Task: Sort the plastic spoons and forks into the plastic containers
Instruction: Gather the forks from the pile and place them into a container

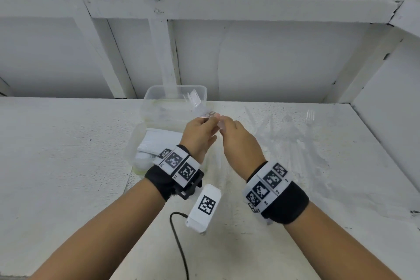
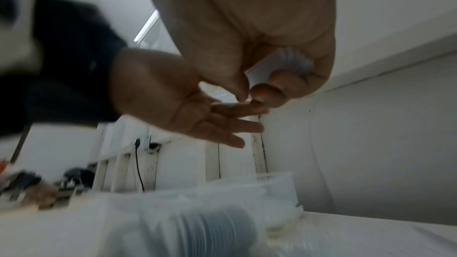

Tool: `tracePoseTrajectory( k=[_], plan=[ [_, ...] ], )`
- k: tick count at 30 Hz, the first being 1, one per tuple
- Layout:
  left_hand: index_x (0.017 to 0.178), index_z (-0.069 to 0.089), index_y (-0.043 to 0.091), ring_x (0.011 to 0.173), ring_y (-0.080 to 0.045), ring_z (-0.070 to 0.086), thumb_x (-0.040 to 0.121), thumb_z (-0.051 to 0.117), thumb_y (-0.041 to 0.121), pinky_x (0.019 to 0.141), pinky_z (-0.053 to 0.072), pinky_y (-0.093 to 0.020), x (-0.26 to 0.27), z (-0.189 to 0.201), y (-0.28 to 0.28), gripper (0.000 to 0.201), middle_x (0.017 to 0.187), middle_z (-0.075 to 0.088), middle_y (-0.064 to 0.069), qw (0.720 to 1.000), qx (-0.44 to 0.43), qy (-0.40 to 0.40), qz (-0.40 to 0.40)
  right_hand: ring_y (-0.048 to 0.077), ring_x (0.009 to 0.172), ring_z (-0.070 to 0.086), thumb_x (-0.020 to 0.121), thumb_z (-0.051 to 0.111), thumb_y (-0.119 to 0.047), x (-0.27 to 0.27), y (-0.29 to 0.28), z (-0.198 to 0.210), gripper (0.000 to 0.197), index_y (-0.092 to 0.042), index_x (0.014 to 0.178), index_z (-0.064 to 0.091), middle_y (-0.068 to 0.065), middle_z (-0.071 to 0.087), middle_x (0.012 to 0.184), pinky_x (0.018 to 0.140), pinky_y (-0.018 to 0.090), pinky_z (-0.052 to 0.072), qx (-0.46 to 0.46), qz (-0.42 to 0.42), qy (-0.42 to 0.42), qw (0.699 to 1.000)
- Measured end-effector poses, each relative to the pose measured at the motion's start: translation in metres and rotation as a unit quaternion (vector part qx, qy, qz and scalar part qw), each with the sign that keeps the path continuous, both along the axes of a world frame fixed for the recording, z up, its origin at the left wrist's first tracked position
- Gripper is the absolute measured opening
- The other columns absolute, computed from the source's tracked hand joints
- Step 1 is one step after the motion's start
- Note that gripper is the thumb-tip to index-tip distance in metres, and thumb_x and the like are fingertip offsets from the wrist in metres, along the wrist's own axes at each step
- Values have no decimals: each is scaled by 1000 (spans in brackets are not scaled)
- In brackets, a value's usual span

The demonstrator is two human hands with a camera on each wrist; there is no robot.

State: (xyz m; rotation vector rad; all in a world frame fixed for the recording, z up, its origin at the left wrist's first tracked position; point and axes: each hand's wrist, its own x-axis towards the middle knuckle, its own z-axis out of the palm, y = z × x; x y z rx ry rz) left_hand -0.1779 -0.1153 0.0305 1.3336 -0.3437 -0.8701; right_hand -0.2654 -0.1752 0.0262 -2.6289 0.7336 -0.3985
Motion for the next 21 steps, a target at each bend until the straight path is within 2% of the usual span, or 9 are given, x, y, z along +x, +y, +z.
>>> tracePoseTrajectory(
  k=[2,4,8,10,13,15,17,18,21],
  plan=[
    [88,65,16,87,-11,63,96,49,29,85,44,-28,23,12,6,22,86,69,3,998,37,-36,-37,31,97,56,100,34,-16,18,-15,13,34,-11,133,39,14,54,112,76,36,43,15,29,-11,999],
    [90,63,18,87,-13,64,96,47,37,85,47,-29,54,27,13,26,92,69,1,985,109,-106,-76,32,104,54,99,38,-18,42,-35,26,33,-9,130,43,16,57,116,81,35,40,49,55,2,997],
    [96,60,14,83,-16,62,98,44,30,72,46,-26,135,40,26,23,95,67,-3,929,245,-267,-69,31,110,54,99,40,-19,98,-68,41,36,-9,134,43,15,56,124,83,30,39,90,86,88,988],
    [102,61,8,89,-23,60,98,43,27,70,45,-28,180,34,29,27,99,66,-8,866,333,-370,-58,29,117,51,99,40,-21,129,-81,39,41,-12,139,38,13,51,133,90,30,39,69,94,144,983],
    [103,60,3,105,-30,57,98,42,28,81,41,-31,229,14,31,32,116,62,-18,750,471,-458,-80,28,122,47,99,42,-22,174,-96,22,42,-12,140,37,11,48,137,95,29,36,23,120,216,969],
    [127,52,2,123,-31,47,98,42,33,95,38,-33,249,-4,31,43,135,51,-16,714,523,-454,-97,29,120,48,98,44,-21,200,-101,10,40,-10,136,42,12,50,134,93,29,37,10,129,244,961],
    [139,38,4,130,-28,42,98,41,39,103,33,-31,259,-18,30,54,141,45,-13,711,540,-434,-119,30,117,50,97,46,-19,219,-103,-3,37,-8,131,46,14,53,130,91,30,39,-1,139,260,955],
    [141,35,5,125,-27,48,97,41,40,101,35,-30,262,-24,29,56,138,49,-12,719,538,-421,-130,30,116,51,96,47,-18,227,-103,-10,36,-8,131,46,13,53,130,91,31,39,-6,145,268,952],
    [138,40,6,95,-21,62,97,45,33,74,42,-23,267,-35,23,49,116,66,-10,752,516,-388,-132,30,113,53,94,48,-16,241,-105,-27,34,-9,128,49,13,56,126,89,32,41,-22,152,281,947]
  ],
)
